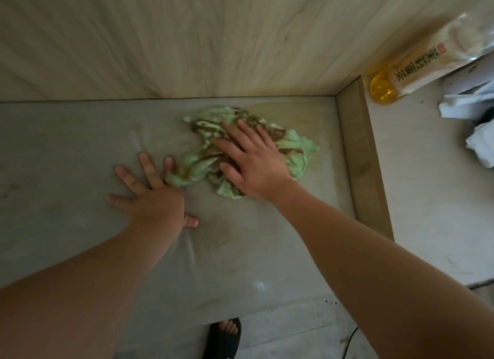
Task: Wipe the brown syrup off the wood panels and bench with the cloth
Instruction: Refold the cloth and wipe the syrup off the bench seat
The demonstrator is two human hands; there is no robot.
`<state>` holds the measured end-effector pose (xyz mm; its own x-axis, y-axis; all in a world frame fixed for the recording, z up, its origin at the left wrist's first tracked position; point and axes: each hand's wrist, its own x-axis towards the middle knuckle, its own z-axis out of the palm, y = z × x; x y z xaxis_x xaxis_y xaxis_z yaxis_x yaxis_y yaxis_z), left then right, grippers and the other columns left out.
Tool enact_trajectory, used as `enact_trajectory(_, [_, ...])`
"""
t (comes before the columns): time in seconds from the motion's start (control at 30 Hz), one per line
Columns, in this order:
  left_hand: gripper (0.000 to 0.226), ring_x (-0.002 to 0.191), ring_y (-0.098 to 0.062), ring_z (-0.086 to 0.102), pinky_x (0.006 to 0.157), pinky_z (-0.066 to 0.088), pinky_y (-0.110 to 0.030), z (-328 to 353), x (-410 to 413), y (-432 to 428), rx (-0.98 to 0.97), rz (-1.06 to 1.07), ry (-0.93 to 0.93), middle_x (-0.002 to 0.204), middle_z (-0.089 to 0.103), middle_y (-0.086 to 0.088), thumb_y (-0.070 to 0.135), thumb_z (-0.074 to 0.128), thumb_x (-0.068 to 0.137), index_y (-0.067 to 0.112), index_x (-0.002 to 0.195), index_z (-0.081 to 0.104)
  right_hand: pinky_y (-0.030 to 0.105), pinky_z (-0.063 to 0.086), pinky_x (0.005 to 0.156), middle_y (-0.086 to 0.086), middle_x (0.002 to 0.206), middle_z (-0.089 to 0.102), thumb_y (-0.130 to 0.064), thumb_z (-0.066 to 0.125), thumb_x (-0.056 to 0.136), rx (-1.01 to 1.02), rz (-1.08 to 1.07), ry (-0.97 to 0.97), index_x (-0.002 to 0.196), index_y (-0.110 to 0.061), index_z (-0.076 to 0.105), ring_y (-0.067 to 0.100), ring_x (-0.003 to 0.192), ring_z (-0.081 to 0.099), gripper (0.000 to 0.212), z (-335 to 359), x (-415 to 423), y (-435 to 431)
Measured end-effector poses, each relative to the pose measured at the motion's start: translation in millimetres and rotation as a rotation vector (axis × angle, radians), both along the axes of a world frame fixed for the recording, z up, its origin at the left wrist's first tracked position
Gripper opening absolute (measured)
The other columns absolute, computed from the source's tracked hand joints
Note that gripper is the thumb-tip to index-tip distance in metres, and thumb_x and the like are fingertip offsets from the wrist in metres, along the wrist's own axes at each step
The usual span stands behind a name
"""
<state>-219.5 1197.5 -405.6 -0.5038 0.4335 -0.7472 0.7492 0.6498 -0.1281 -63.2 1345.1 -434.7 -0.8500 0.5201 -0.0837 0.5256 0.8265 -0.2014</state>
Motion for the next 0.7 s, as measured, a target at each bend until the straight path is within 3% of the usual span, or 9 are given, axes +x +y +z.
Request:
enact_trajectory(0.03, [0.147, 0.142, -0.064, -0.027, 0.109, 0.020, -0.082, 0, 0, 0, 0.002, -0.005, -0.002, 0.153, -0.049, -0.021, 0.078, 0.073, 0.069, 0.026, 0.154, -0.035, 0.054, 0.015, 0.126, 0.002, 0.169, 0.029, -0.062, 0.041, 0.099, 0.020, -0.096, -0.015, 0.155, -0.041, 0.041, 0.031, 0.157, 0.021, 0.061, 0, 14, 9])
enact_trajectory(0.13, [0.147, 0.142, -0.064, -0.028, 0.109, 0.019, -0.082, -2, -2, -2, 0.011, -0.004, -0.008, 0.152, -0.050, -0.022, 0.077, 0.073, 0.070, 0.025, 0.151, -0.039, 0.057, 0.006, 0.127, 0.010, 0.172, 0.016, -0.065, 0.038, 0.097, -0.040, -0.689, -0.068, 0.159, -0.043, 0.030, 0.035, 0.158, 0.009, 0.066, 3, 35, 34])
enact_trajectory(0.2, [0.146, 0.142, -0.064, -0.028, 0.109, 0.017, -0.083, -3, -2, -5, 0.043, -0.011, -0.010, 0.152, -0.050, -0.021, 0.077, 0.072, 0.072, 0.025, 0.152, -0.038, 0.059, -0.001, 0.126, 0.015, 0.172, 0.008, -0.064, 0.036, 0.097, -0.097, -0.868, -0.076, 0.162, -0.040, 0.024, 0.040, 0.158, 0.001, 0.070, 4, 16, 33])
enact_trajectory(0.33, [0.143, 0.143, -0.062, -0.028, 0.111, 0.017, -0.082, -4, -3, -12, 0.117, -0.028, -0.013, 0.155, -0.048, -0.017, 0.078, 0.071, 0.072, 0.027, 0.154, -0.035, 0.058, -0.004, 0.125, 0.018, 0.172, 0.006, -0.064, 0.039, 0.097, -0.125, -0.765, -0.046, 0.162, -0.040, 0.025, 0.042, 0.157, 0.000, 0.070, 3, -51, -2])
enact_trajectory(0.43, [0.144, 0.145, -0.059, -0.027, 0.112, 0.016, -0.081, -2, -4, -20, 0.181, -0.031, -0.013, 0.159, -0.043, -0.013, 0.079, 0.074, 0.069, 0.030, 0.156, -0.031, 0.057, -0.002, 0.126, 0.009, 0.173, 0.010, -0.062, 0.037, 0.100, -0.105, -0.504, -0.044, 0.159, -0.048, 0.026, 0.037, 0.159, 0.002, 0.062, 1, -76, -38])
enact_trajectory(0.53, [0.141, 0.149, -0.054, -0.024, 0.114, 0.014, -0.079, 3, -11, -33, 0.285, -0.051, -0.048, 0.164, -0.036, -0.008, 0.080, 0.075, 0.067, 0.032, 0.161, -0.019, 0.054, 0.008, 0.127, 0.003, 0.172, 0.021, -0.063, 0.034, 0.101, -0.040, -0.253, -0.019, 0.157, -0.049, 0.032, 0.030, 0.159, 0.010, 0.059, 3, -52, -61])
enact_trajectory(0.6, [0.129, 0.153, -0.049, -0.015, 0.115, 0.016, -0.075, 8, -21, -51, 0.381, -0.089, -0.083, 0.170, -0.022, -0.006, 0.075, 0.074, 0.073, 0.023, 0.164, -0.001, 0.053, 0.014, 0.126, 0.002, 0.170, 0.025, -0.066, 0.035, 0.097, 0.010, -0.293, -0.015, 0.157, -0.047, 0.036, 0.029, 0.158, 0.017, 0.062, 1, -19, -79])
enact_trajectory(0.7, [0.081, 0.156, -0.037, 0.017, 0.113, 0.032, -0.069, 14, -39, -98, 0.583, -0.165, -0.068, 0.169, 0.022, -0.013, 0.043, 0.069, 0.088, 0.008, 0.154, 0.038, 0.056, 0.007, 0.127, 0.009, 0.172, 0.015, -0.072, 0.038, 0.092, -0.031, -0.659, -0.086, 0.160, -0.046, 0.027, 0.033, 0.159, 0.008, 0.074, 4, 8, -119])
